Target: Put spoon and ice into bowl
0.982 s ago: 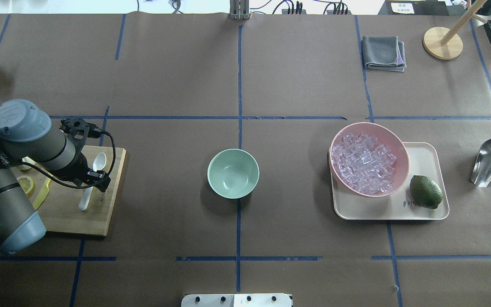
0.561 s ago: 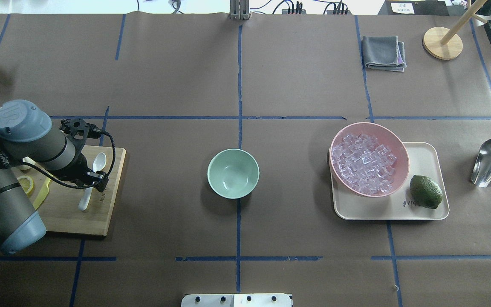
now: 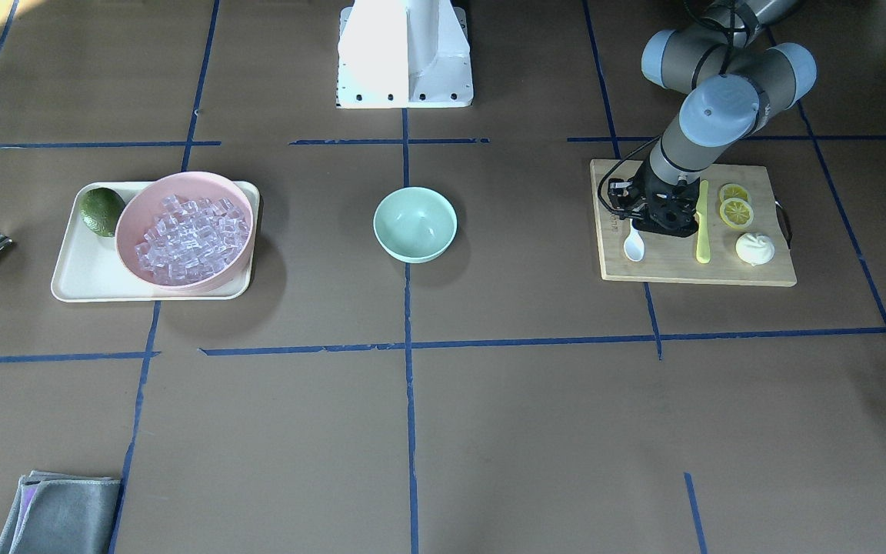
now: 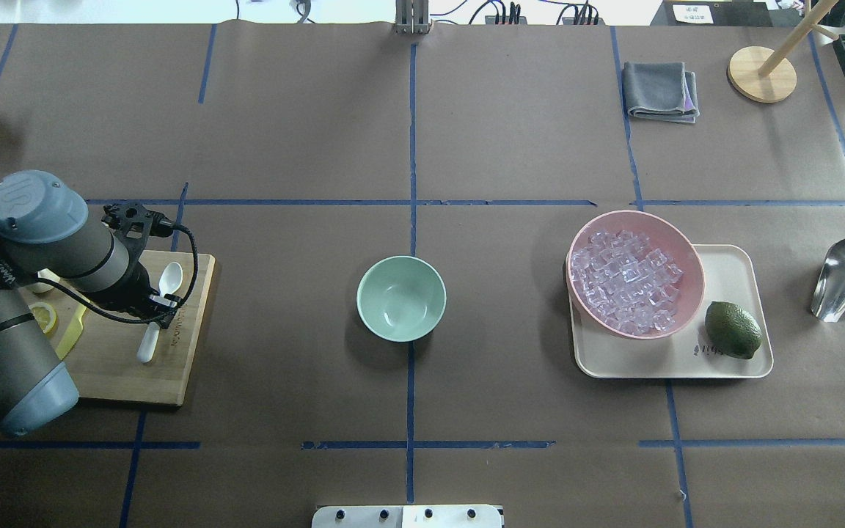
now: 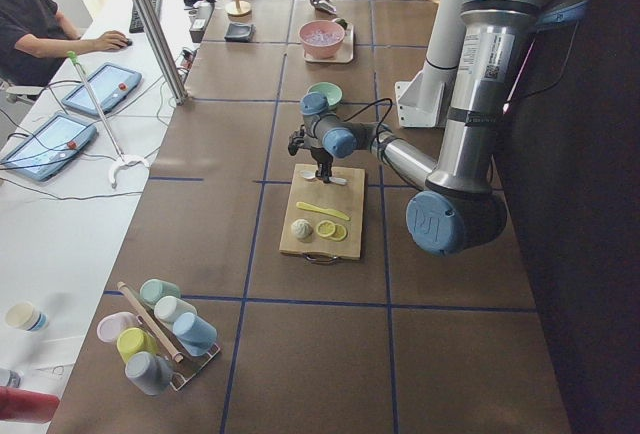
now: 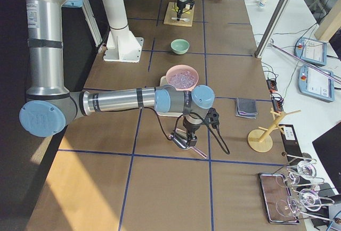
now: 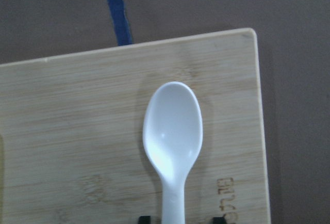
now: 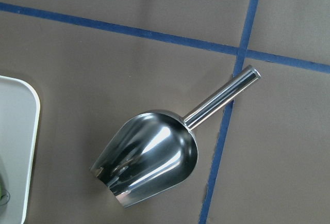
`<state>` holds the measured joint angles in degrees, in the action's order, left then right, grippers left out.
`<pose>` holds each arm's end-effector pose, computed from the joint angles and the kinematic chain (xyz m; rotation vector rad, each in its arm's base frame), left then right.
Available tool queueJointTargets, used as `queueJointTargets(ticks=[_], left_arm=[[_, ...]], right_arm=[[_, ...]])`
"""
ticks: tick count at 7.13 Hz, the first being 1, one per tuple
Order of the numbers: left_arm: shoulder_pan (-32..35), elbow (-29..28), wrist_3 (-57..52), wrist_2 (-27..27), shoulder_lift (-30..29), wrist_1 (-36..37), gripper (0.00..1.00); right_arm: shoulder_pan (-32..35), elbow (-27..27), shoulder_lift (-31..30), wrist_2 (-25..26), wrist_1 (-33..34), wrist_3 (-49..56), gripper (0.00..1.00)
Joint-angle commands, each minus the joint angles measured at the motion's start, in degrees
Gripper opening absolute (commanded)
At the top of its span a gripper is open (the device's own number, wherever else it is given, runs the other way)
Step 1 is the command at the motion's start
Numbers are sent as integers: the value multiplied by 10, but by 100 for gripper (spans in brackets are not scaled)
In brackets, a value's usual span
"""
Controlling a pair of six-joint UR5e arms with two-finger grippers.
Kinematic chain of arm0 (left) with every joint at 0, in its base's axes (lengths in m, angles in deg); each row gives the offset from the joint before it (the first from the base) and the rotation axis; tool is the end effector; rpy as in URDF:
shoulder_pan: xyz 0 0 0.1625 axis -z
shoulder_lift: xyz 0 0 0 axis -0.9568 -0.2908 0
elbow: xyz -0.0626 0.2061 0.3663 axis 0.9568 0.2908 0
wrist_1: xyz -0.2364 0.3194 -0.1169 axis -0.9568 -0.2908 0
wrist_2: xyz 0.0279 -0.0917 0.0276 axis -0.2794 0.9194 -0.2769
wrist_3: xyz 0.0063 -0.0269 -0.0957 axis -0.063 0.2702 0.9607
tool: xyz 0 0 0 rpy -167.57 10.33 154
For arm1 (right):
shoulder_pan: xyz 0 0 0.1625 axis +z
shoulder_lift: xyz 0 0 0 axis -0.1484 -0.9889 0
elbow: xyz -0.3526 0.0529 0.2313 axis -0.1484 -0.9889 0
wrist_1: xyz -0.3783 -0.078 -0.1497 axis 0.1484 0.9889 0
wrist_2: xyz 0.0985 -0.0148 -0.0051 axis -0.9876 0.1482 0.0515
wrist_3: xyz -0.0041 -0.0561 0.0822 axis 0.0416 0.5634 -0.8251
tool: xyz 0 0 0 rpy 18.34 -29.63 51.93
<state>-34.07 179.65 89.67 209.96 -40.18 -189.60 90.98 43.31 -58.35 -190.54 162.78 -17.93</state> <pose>0.3868 -0.4190 0.4478 -0.0159 0.7747 0.2435 -0.0003 -0.4821 0.6089 -0.0249 -0.7838 -0.2159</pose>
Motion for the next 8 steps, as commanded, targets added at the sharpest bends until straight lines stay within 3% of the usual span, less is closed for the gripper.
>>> queueJointTargets(ticks=[1,6,8], left_arm=[[0,2,1,0,0,0,0],[13,53,12,7,-15,2,0],[5,34,107,8,-118,21,0]], right_arm=[[0,0,0,0,1,0,99],[0,2,0,0,0,0,99],[0,9,0,-3,1,-1,99]])
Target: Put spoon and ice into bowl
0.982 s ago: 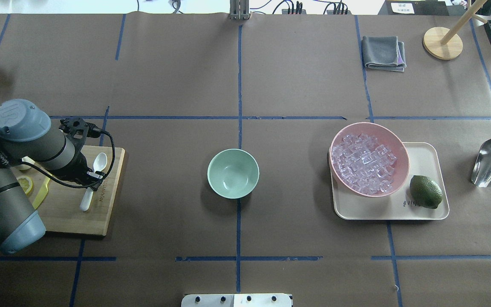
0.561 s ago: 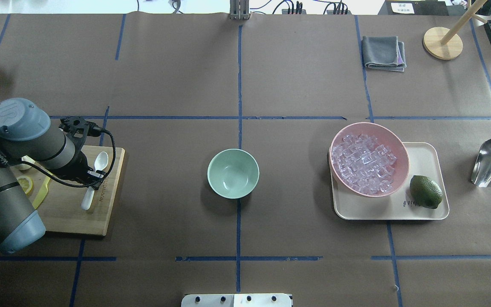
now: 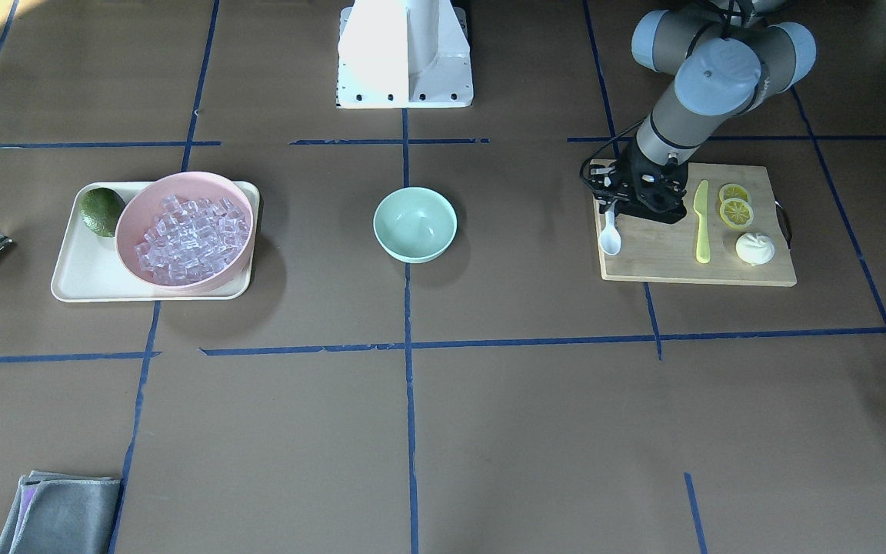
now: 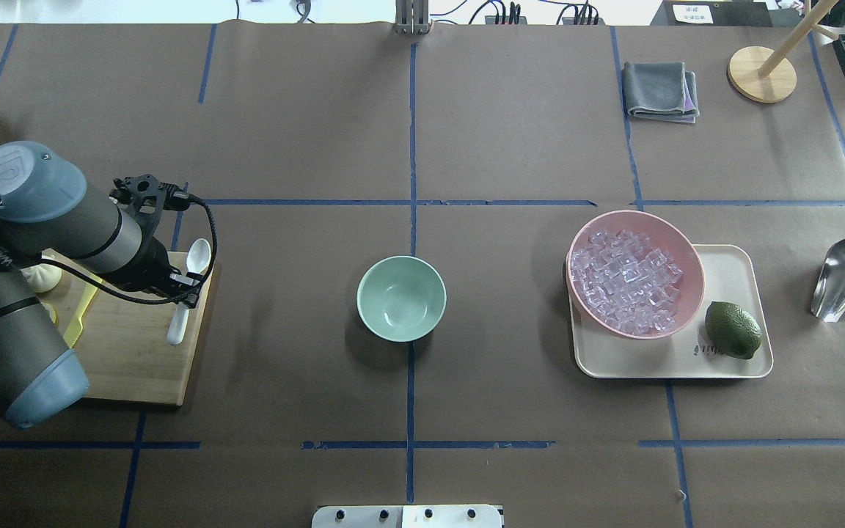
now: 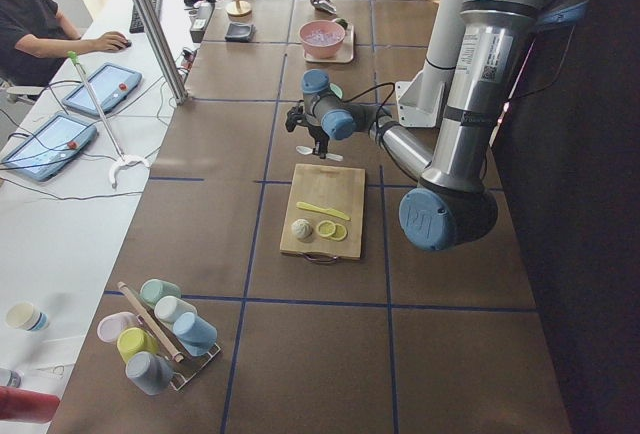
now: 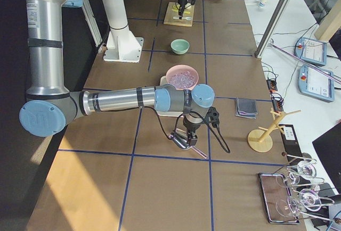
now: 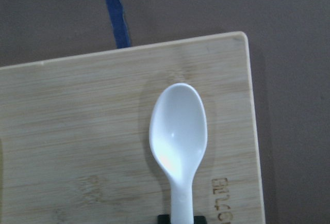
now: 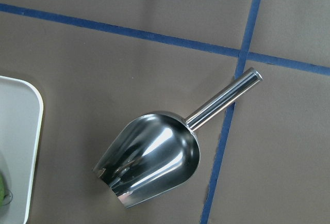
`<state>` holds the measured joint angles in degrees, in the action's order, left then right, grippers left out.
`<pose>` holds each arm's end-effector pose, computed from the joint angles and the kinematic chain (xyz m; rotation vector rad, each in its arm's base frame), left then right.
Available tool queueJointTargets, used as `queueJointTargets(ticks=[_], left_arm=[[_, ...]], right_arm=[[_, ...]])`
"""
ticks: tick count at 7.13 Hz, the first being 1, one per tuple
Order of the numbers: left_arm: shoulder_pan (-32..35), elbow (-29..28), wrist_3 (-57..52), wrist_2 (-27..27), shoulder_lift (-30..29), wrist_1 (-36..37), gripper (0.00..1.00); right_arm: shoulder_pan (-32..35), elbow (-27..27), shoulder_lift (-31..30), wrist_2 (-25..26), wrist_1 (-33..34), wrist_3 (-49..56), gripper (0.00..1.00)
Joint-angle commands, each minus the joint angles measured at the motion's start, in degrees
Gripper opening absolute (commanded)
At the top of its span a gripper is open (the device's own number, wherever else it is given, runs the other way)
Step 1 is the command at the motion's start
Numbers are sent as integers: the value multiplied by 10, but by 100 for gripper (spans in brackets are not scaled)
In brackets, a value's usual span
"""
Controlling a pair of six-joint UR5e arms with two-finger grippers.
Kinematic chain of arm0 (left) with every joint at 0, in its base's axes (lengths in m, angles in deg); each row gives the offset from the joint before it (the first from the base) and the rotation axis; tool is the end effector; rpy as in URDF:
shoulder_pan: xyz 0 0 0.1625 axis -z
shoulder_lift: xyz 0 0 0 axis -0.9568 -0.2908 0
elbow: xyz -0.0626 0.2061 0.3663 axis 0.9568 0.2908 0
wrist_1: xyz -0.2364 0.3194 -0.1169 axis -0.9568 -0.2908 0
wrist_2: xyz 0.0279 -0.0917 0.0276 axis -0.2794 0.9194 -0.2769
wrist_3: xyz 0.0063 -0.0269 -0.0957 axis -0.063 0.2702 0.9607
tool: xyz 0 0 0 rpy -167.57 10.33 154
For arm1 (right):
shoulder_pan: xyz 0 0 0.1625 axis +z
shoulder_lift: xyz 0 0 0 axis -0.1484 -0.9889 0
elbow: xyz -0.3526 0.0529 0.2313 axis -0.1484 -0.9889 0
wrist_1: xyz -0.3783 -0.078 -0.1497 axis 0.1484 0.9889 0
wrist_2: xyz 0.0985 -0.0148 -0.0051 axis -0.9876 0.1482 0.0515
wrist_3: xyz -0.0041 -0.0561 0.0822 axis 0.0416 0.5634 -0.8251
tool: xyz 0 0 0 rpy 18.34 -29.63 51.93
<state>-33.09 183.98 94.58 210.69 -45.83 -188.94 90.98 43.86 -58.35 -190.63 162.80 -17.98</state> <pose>0.3879 -0.4311 0.3564 0.0565 0.8951 0.1948 -0.0004 -0.4823 0.6041 -0.0165 -0.7856 -0.2186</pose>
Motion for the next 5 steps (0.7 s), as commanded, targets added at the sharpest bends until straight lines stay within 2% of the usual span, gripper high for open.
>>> queueJointTargets(ticks=[1,3,4,5], left_arm=[[-12,-19,76,2,-117,53,0],[-61,-40,140,-2,-190,77,0],[-69,-86,153,-3,-240,77,0],[-88,-110,159,-4,-257,76,0]], right_arm=[[0,3,0,-7,1,0,99],[0,3,-1,-8,1,0,99],[0,3,0,-8,1,0,99],[-2,3,0,-8,1,0,99]])
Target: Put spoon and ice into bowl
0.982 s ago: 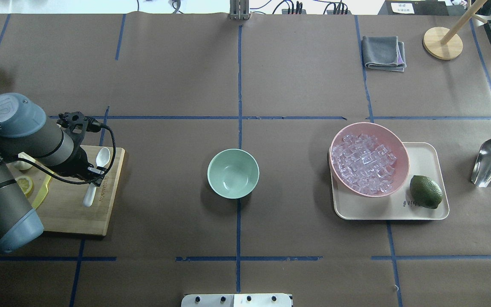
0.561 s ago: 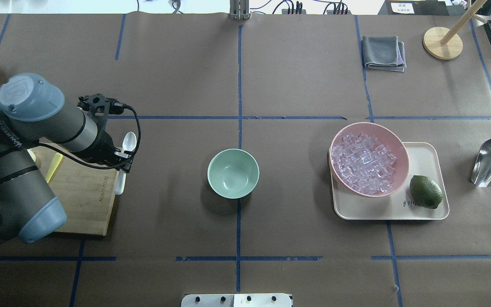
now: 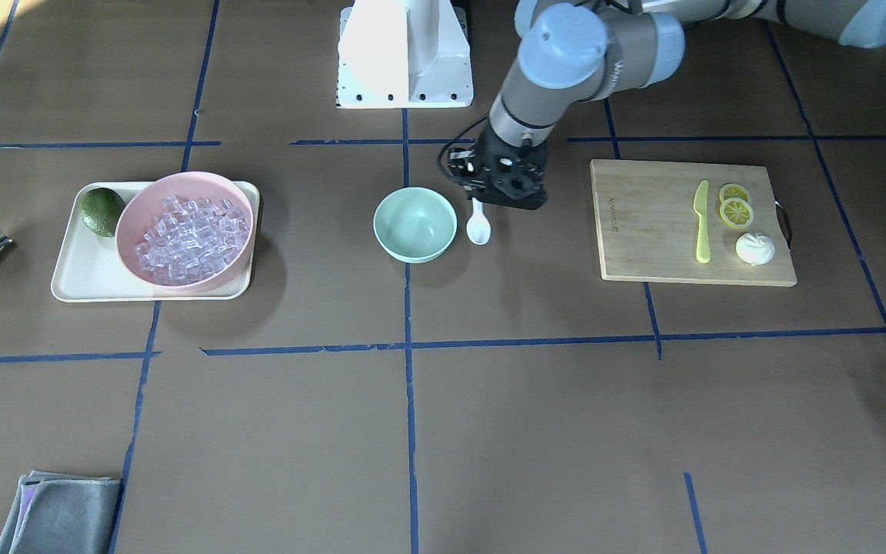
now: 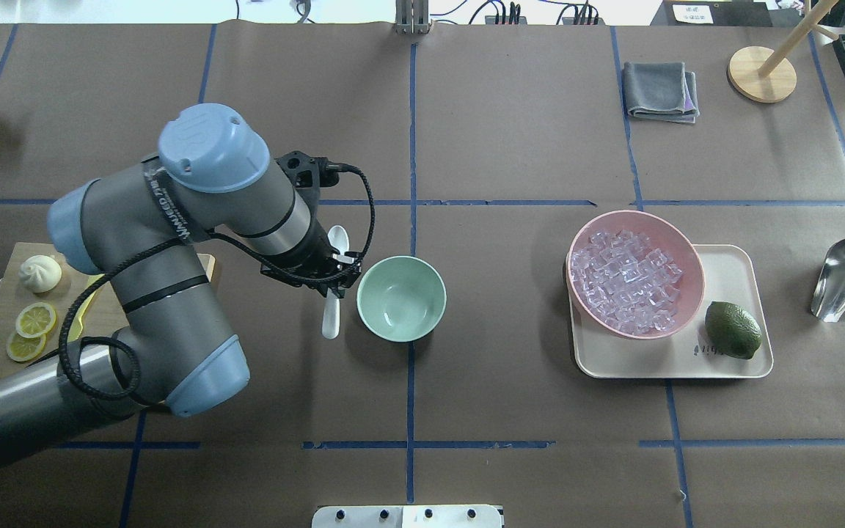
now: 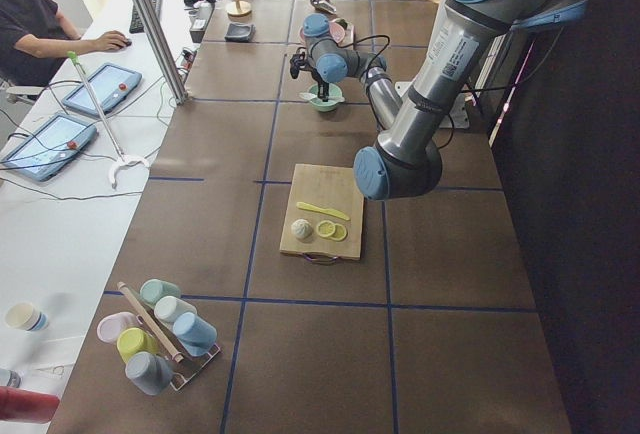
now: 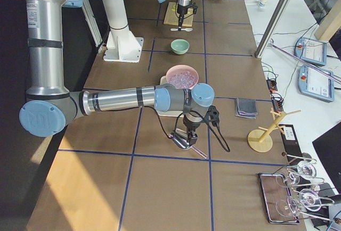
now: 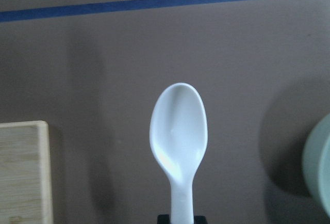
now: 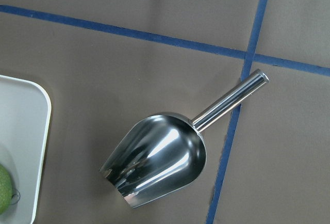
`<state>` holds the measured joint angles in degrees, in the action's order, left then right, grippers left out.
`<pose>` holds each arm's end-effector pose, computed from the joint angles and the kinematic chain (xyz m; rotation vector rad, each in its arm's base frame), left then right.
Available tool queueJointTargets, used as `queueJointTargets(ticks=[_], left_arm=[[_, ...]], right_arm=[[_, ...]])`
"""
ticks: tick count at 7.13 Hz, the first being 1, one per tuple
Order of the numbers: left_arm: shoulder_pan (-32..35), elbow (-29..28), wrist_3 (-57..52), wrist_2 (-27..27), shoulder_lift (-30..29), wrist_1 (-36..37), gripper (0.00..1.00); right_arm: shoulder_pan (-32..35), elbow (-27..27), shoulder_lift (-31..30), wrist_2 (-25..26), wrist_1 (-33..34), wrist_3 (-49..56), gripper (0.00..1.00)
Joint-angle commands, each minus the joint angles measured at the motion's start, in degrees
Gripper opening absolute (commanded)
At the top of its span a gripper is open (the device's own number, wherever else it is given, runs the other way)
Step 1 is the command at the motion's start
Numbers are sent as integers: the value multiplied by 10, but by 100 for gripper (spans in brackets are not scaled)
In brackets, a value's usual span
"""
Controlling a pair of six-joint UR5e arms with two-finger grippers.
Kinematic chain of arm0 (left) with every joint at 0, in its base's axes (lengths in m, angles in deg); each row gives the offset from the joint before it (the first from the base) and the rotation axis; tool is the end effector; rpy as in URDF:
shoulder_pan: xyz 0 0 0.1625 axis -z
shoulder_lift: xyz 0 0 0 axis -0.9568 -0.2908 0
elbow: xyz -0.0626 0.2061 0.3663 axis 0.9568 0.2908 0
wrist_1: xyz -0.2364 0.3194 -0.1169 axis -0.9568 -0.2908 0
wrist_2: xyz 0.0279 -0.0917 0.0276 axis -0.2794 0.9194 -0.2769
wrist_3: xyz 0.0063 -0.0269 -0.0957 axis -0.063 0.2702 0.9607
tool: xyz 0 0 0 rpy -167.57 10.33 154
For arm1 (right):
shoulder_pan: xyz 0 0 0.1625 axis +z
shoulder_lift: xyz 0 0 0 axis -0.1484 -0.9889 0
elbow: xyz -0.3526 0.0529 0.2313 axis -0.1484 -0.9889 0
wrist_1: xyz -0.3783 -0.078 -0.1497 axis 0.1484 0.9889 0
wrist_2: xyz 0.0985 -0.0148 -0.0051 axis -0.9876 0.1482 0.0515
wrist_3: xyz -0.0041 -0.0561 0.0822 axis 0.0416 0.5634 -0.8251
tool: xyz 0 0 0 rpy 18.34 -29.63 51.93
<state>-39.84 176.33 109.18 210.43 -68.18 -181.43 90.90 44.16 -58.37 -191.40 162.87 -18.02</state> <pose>0.5039 -0.4276 0.1895 -0.0388 0.9885 0.1021 -0.0020 -0.4820 0.6009 -0.0140 -0.7991 -0.2203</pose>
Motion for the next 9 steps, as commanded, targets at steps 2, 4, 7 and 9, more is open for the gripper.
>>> queueJointTargets(ticks=[2,4,7,9], left_arm=[[-28,-56,12,-1,-47,-6,0],[-37,-65,12,-1,-60,-6,3],[-37,-76,10,-2,-65,-7,32],[-37,-76,8,-2,-66,-7,66]], right_arm=[[-3,1,-1,-5,0,-1,99],[-4,1,0,-12,-1,-1,99],[-4,1,-1,-12,-1,-2,99],[-9,2,0,-13,-1,-3,99]])
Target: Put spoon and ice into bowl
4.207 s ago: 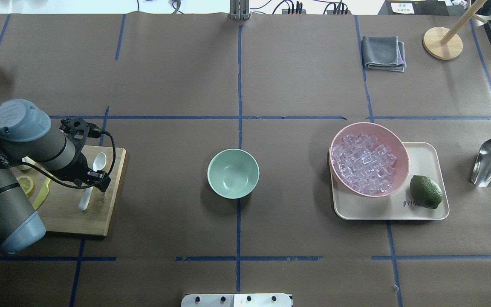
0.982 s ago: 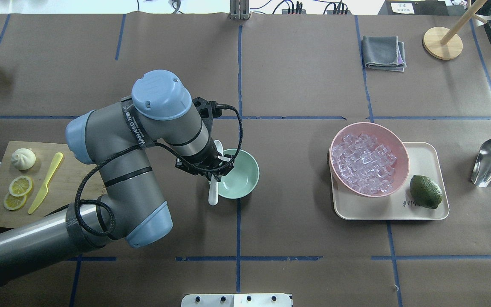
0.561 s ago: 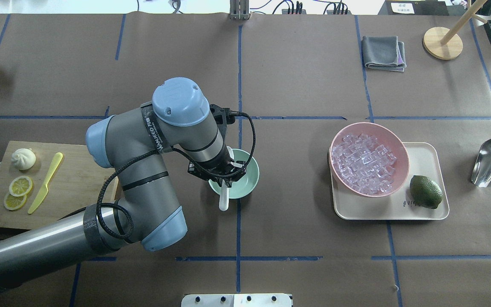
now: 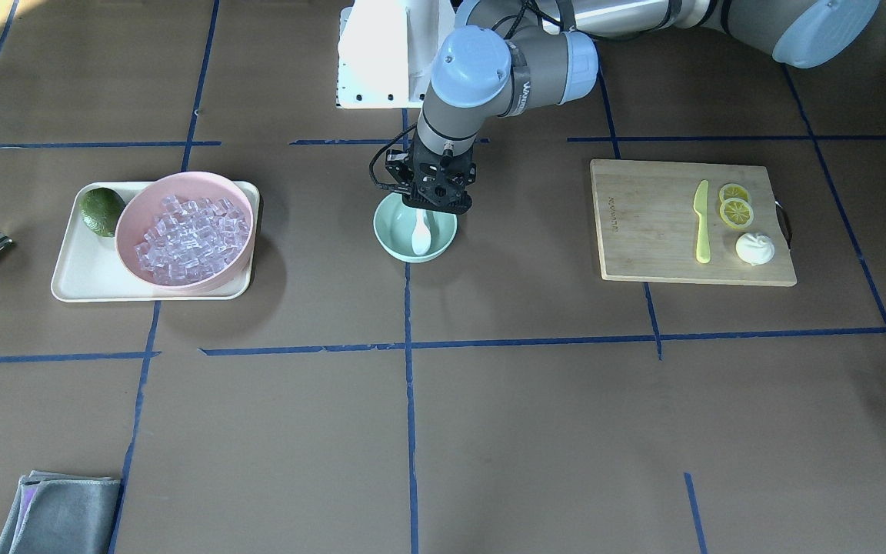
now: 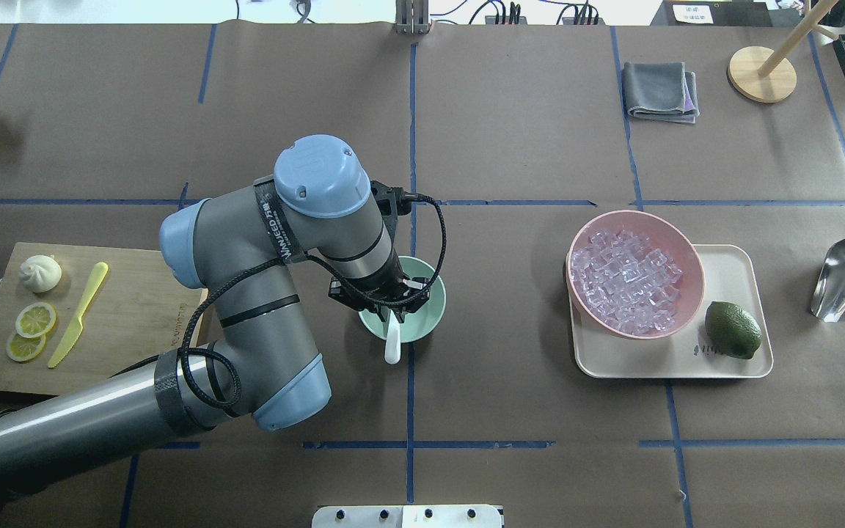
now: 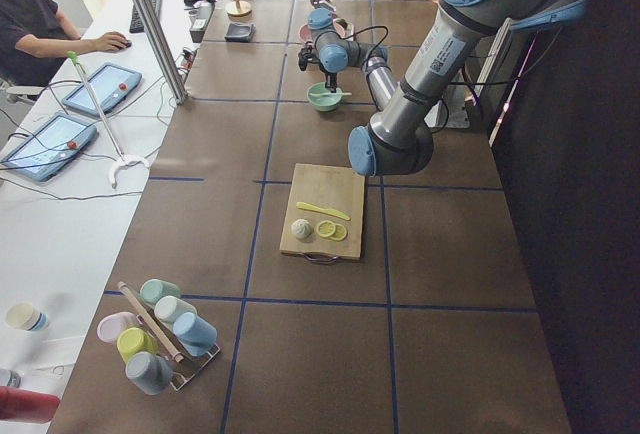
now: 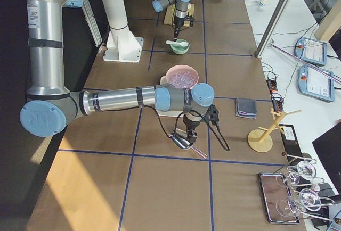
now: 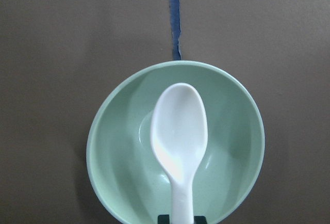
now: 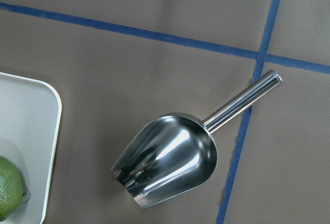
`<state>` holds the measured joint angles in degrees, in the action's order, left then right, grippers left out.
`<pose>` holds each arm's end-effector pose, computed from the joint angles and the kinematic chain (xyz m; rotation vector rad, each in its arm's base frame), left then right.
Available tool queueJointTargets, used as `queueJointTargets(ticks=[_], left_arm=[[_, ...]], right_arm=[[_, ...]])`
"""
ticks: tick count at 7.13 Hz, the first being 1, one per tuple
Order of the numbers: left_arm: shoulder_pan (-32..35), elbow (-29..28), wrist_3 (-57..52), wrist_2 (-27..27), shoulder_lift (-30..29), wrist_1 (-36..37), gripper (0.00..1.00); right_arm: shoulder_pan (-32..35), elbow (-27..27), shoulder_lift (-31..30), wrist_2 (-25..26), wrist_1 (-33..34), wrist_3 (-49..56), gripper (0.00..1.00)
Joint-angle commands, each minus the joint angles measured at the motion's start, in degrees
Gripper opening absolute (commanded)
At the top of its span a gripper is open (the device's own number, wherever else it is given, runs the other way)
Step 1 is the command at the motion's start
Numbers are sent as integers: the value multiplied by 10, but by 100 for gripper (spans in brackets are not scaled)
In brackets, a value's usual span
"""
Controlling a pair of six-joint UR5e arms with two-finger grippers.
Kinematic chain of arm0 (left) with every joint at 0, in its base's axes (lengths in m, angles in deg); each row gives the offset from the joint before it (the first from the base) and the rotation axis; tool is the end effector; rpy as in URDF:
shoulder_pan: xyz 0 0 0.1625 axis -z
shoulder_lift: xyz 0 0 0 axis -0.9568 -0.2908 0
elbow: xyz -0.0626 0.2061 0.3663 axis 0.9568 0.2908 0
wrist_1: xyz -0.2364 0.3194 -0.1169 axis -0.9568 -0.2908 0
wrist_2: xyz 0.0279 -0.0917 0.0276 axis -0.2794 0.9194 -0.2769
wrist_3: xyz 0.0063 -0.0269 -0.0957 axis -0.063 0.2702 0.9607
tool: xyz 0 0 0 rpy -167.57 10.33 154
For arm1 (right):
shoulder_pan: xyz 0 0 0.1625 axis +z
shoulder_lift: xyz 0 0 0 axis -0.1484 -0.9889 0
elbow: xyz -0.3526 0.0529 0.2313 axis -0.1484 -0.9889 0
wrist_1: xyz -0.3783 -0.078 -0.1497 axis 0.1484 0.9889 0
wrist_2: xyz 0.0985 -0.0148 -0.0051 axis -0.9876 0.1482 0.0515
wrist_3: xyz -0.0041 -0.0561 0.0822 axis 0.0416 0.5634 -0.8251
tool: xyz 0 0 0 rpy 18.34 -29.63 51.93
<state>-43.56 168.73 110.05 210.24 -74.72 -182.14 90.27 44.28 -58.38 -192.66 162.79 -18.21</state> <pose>0.5671 -0.4150 0.1636 -0.0786 0.9804 0.1445 -0.0088 -0.4817 0.5982 -0.0171 -0.8212 -0.2282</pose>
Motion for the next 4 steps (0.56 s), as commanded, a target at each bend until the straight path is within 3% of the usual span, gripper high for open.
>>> queueJointTargets(ticks=[1,3,4], left_arm=[[0,5,-1,0,0,0,72],[42,46,4,1,7,5,73],[74,91,3,5,47,5,73]], right_arm=[[-4,5,1,-1,0,-1,99],[-36,63,1,-15,0,-29,99],[-71,124,2,-15,-1,-100,99]])
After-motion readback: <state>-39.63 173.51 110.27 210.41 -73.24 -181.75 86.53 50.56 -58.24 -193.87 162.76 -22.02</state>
